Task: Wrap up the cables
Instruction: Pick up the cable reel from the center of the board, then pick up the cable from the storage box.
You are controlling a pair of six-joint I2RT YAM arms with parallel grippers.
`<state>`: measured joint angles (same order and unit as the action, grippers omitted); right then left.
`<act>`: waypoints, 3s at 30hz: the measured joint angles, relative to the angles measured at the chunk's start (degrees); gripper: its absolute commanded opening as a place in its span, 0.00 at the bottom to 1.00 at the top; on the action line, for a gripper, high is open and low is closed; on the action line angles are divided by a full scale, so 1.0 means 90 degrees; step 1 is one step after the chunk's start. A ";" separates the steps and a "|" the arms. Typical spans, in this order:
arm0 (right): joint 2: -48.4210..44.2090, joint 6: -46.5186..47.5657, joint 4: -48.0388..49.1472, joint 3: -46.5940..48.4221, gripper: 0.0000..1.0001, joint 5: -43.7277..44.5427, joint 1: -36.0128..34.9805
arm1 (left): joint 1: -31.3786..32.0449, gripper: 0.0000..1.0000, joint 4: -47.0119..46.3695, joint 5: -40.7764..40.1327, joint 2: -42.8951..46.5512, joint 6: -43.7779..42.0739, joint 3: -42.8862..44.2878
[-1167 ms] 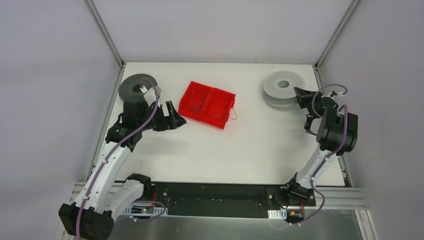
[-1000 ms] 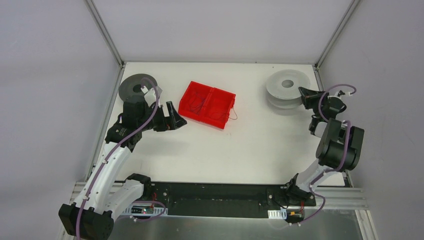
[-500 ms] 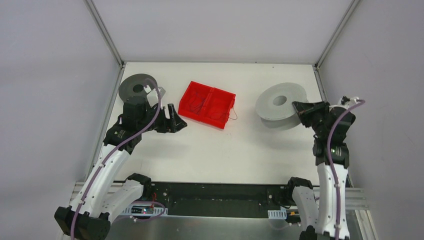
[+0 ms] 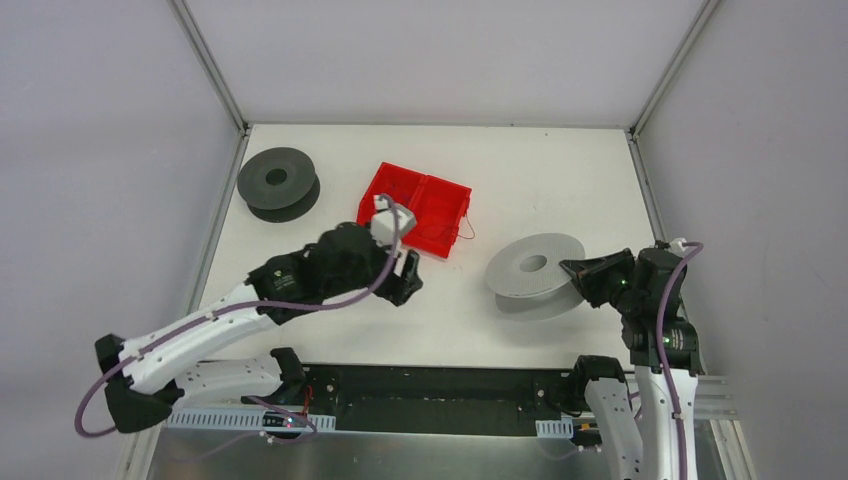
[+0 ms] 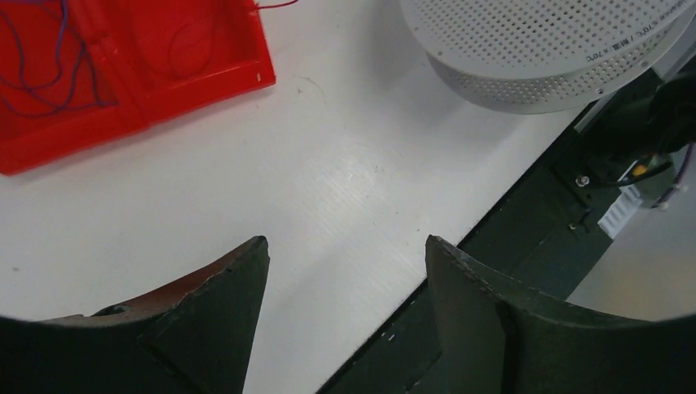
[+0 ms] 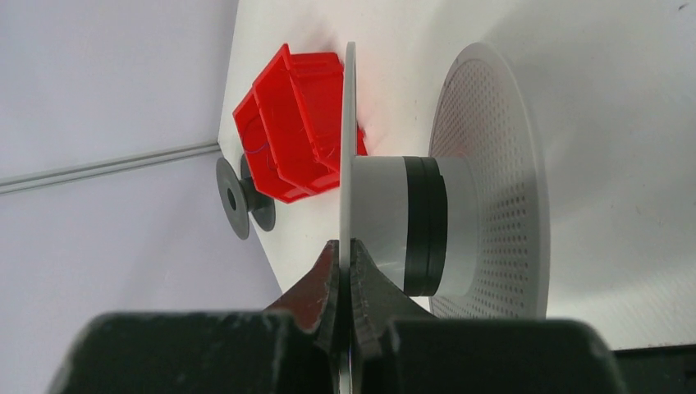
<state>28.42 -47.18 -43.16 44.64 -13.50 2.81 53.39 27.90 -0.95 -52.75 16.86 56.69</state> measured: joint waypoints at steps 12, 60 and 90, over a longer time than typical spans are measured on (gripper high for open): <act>0.0117 -0.0199 -0.0095 0.0000 0.00 -0.0486 -0.0056 | 0.2703 0.63 -0.2033 -0.1817 -0.3048 -0.2858 0.0845; 0.1639 0.1321 0.3055 0.0391 0.58 -0.0073 -0.1139 | -0.0316 0.00 0.1513 -0.3497 0.0277 -0.0792 0.0806; 0.6373 0.8597 0.5357 0.0947 0.45 0.0901 -0.4520 | -0.0483 0.00 0.1695 -0.3813 0.1600 -0.0755 -0.0168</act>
<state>85.78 30.20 5.06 53.17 -5.39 -37.87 49.04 43.16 -35.27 -38.35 10.07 55.18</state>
